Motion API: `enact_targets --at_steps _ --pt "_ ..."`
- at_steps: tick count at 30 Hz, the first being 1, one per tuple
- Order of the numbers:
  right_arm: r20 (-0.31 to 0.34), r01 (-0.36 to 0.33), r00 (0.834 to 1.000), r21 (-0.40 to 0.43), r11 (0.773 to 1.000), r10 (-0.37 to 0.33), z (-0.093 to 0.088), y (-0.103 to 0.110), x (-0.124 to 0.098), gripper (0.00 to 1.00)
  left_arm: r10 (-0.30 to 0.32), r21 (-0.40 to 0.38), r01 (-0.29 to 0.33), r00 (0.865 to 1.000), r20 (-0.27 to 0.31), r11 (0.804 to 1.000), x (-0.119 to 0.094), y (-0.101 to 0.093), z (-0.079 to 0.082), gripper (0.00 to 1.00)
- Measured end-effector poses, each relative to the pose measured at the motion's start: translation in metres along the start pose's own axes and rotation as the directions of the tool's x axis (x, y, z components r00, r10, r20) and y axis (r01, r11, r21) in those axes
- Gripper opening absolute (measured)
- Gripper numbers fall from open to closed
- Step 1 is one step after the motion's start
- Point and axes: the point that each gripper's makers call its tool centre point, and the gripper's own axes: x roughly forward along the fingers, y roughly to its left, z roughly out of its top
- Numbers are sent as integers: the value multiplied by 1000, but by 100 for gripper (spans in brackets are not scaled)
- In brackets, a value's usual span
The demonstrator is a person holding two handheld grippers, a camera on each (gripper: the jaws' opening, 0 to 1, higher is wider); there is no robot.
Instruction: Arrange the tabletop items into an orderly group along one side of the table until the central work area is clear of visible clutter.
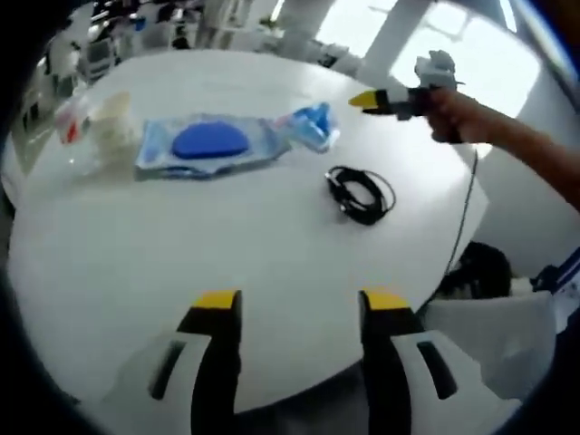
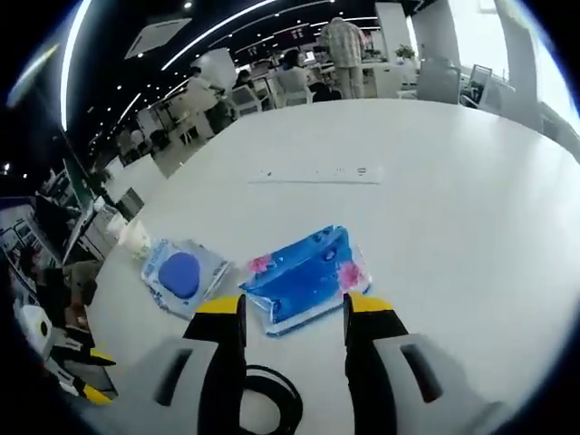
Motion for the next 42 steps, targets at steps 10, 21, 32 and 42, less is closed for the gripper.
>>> enact_targets --at_steps 10,21,32,42 --pt "-25 -12 1000 -127 992 9 18 -44 41 42 -11 1 11 1000 -4 1000 -14 -3 -12 50" --pt "-78 -26 997 -247 969 7 17 -60 72 38 -17 11 17 1000 -21 1000 -20 -8 -29 50" --pt "-115 -2 993 -298 955 -34 10 -62 94 16 30 -15 -30 999 -25 999 -25 6 -32 50" --pt "-114 49 990 -270 962 -82 13 -77 93 0 34 -33 -35 999 -20 999 -26 10 -32 49"
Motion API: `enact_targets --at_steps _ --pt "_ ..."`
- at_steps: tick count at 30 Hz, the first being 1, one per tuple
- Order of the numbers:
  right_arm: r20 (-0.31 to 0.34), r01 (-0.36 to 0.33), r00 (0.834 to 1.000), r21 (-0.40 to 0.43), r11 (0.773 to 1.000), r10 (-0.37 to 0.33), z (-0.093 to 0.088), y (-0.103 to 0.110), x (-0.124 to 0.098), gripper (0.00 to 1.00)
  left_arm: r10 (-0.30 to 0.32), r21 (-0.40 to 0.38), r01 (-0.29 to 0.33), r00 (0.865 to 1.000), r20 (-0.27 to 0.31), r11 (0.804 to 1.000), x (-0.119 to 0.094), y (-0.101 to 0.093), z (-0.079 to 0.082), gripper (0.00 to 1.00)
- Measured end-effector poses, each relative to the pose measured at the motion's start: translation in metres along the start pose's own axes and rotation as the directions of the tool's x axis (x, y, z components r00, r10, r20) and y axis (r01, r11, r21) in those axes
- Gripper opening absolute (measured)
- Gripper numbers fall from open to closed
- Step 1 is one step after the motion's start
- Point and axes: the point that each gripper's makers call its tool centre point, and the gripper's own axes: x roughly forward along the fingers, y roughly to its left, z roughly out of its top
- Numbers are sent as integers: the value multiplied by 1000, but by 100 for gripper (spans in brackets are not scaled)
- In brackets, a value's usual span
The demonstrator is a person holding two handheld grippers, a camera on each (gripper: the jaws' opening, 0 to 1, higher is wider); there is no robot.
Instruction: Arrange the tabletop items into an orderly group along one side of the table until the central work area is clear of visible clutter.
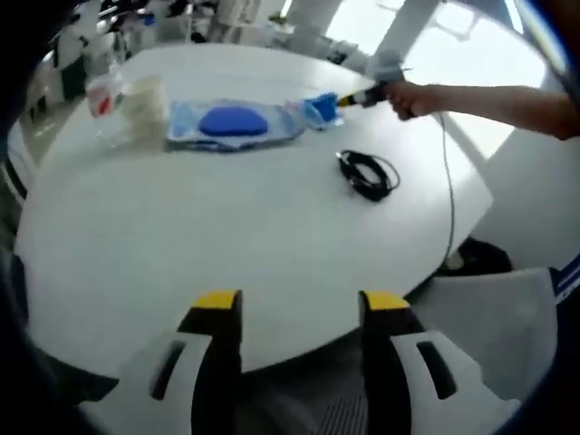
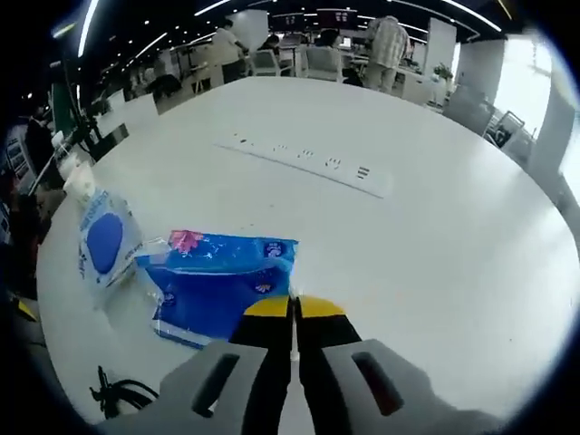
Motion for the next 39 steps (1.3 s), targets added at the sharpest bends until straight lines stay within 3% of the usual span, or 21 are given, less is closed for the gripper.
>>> enact_targets --at_steps 3,7,12,21,35,39 --pt "37 24 999 72 997 -27 5 -7 -8 0 -5 1 5 1000 -2 1000 1 -1 0 49" --pt "38 32 999 58 998 -35 1 -4 -23 0 -17 10 17 1000 -3 1000 2 -5 0 49" --pt "39 46 998 135 990 -52 -11 -5 -35 0 -24 9 24 1000 1 1000 2 -6 2 49" --pt "64 46 996 164 985 -57 -21 8 -61 0 -19 0 19 1000 12 1000 2 -3 4 49" --pt "94 52 993 191 980 -71 -14 -8 -79 0 -16 13 16 1000 20 1000 0 -5 6 49" --pt "107 45 992 226 973 -71 -21 8 -93 0 -18 11 17 999 26 1000 0 -6 7 49"
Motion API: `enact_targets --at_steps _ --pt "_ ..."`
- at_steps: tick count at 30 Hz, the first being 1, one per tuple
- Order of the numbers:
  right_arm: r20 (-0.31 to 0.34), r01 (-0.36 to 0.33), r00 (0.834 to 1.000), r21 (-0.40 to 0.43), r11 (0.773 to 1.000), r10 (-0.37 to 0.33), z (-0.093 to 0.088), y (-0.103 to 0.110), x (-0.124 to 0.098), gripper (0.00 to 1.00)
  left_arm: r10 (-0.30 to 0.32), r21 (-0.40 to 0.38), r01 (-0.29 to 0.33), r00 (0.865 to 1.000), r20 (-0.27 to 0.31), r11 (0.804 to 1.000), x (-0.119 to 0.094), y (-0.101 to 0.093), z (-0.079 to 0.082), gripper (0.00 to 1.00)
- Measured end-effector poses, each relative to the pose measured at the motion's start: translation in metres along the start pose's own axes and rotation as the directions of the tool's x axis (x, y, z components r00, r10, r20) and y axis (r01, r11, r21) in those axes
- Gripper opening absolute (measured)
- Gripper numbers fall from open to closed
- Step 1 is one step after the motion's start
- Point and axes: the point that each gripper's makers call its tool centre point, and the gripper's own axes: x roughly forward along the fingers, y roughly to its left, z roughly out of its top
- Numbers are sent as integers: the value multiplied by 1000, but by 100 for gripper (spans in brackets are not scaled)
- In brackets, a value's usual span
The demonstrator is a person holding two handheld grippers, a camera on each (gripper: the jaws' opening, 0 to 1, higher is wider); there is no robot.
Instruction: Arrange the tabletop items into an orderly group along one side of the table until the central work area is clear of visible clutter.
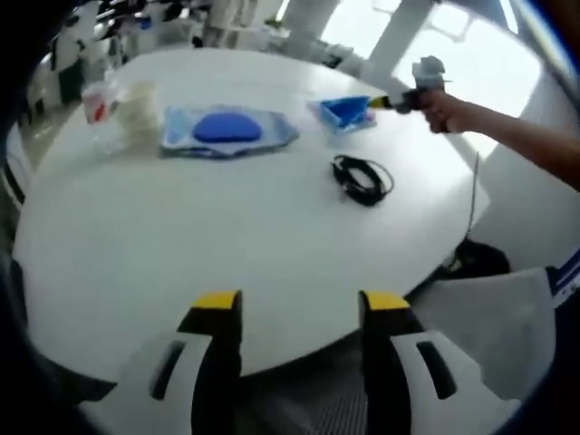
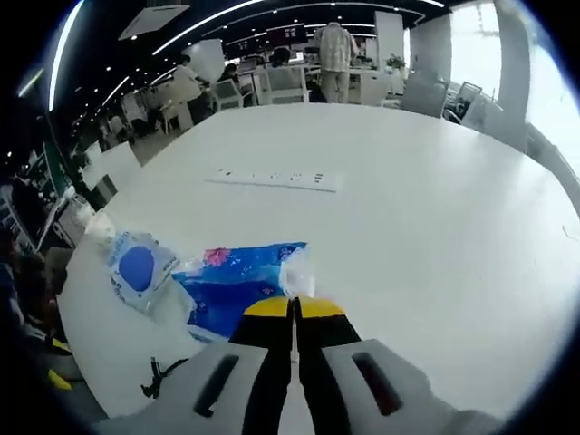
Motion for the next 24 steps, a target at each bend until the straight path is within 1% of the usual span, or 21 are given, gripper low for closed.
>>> enact_targets --at_steps 4,7,10,11,16,17,18,19,24 --pt "-7 -4 1000 12 1000 4 -12 5 -4 0 -1 10 1 1000 -4 1000 0 -1 -1 49" --pt "-8 3 1000 22 1000 -3 -15 8 -1 0 -1 9 1 1000 -3 1000 0 -1 -1 49" --pt "-12 9 1000 54 998 -9 -22 7 5 0 1 6 -1 1000 -1 1000 -1 -1 -1 49" --pt "-15 10 1000 71 997 -9 -24 9 3 0 2 4 -2 1000 0 1000 -1 -1 -1 49" --pt "-23 14 1000 106 994 -11 -34 15 7 0 5 -4 -5 1000 2 1000 -2 0 -1 49" --pt "-26 18 1000 133 991 -14 -36 15 8 0 4 -9 -4 1000 4 1000 -3 -1 -1 49" --pt "-27 31 999 183 983 -26 -39 14 8 0 1 -15 -1 1000 6 1000 -3 -1 -1 49" --pt "-24 30 999 198 980 -26 -40 14 10 0 1 -16 -1 1000 6 1000 -3 -1 -1 49" --pt "-34 28 999 204 978 -21 -46 15 17 0 4 -17 -4 1000 7 1000 -4 0 -1 49"
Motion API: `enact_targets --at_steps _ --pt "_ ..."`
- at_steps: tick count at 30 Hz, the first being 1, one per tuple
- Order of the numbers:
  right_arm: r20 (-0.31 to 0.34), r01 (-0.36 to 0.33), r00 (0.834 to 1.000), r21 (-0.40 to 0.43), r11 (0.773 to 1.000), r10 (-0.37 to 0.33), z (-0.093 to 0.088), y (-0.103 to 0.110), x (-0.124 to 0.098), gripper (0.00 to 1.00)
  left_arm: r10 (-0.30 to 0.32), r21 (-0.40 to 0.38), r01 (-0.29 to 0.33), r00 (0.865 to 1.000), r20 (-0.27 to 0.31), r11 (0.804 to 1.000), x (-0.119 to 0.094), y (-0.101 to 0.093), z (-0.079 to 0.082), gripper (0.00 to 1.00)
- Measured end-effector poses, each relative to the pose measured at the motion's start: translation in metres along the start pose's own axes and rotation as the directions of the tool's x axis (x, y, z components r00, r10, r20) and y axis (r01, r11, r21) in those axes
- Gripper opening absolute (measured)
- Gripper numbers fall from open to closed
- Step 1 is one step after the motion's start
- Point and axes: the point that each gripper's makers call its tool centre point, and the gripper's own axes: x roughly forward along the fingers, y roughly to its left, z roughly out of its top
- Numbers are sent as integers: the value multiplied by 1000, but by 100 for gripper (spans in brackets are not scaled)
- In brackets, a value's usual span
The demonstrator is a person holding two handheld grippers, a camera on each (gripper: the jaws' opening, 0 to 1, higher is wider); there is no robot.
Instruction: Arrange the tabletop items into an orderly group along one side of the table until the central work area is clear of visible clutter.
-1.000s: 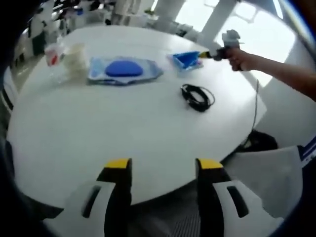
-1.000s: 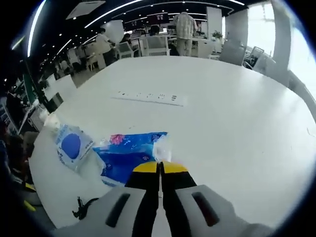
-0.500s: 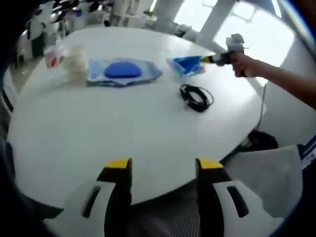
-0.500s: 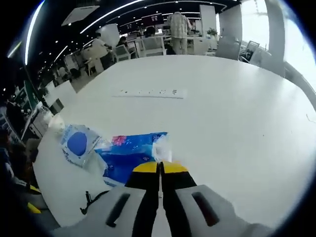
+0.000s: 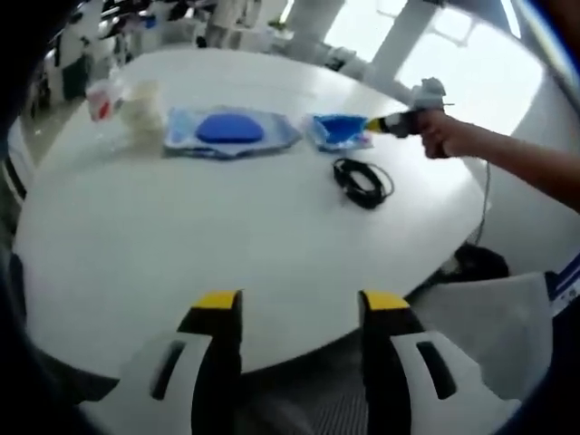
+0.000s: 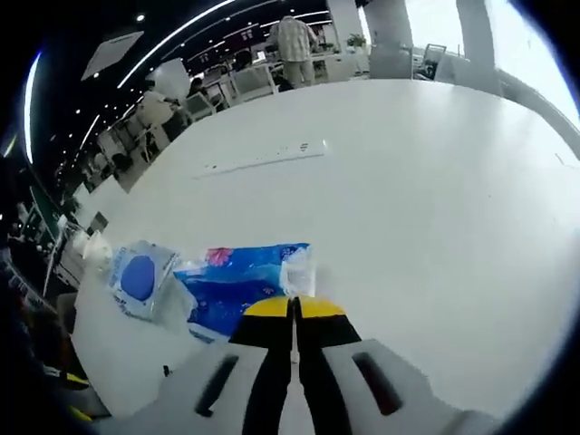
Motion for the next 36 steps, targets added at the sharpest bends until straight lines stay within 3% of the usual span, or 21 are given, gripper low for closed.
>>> enact_targets --at_steps 12,36 --pt "-23 -13 1000 4 1000 13 -6 -4 10 0 0 0 0 1000 -8 1000 1 0 -2 49" --pt "-42 -26 999 2 1000 26 -12 0 6 1 5 -1 -5 1000 -18 1000 4 2 -3 49"
